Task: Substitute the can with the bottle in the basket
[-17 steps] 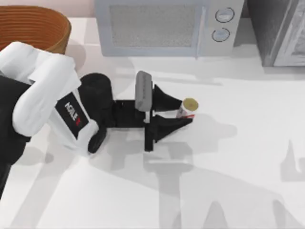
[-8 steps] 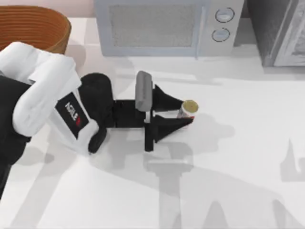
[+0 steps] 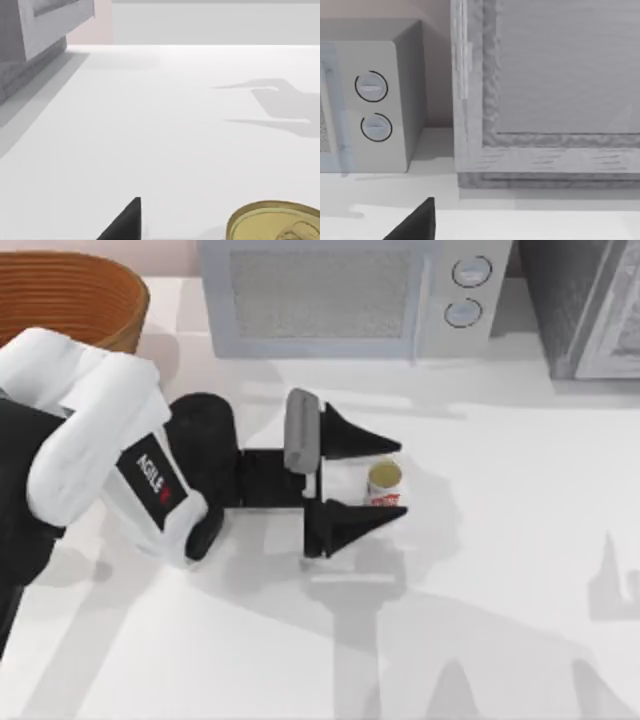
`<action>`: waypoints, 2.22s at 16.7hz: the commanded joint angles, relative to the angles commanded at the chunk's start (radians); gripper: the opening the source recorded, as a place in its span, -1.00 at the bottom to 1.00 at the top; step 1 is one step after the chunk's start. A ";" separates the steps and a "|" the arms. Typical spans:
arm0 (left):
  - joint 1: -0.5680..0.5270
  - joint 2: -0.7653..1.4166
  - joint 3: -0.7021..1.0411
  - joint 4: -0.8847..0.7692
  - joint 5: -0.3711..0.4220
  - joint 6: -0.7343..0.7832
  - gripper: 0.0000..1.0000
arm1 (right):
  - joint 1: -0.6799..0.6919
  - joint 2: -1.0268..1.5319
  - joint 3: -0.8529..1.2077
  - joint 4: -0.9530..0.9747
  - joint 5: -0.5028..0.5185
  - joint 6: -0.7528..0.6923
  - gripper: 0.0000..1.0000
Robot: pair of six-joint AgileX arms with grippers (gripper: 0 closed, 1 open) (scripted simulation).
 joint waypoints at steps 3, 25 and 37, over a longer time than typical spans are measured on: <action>0.000 0.000 0.000 0.000 0.000 0.000 1.00 | 0.000 0.000 0.000 0.000 0.000 0.000 1.00; 0.303 -1.484 -0.747 -0.698 -0.551 -0.017 1.00 | 0.000 0.000 0.000 0.000 0.000 0.000 1.00; 0.426 -2.513 -1.151 -1.337 -1.170 -0.024 1.00 | 0.000 0.000 0.000 0.000 0.000 0.000 1.00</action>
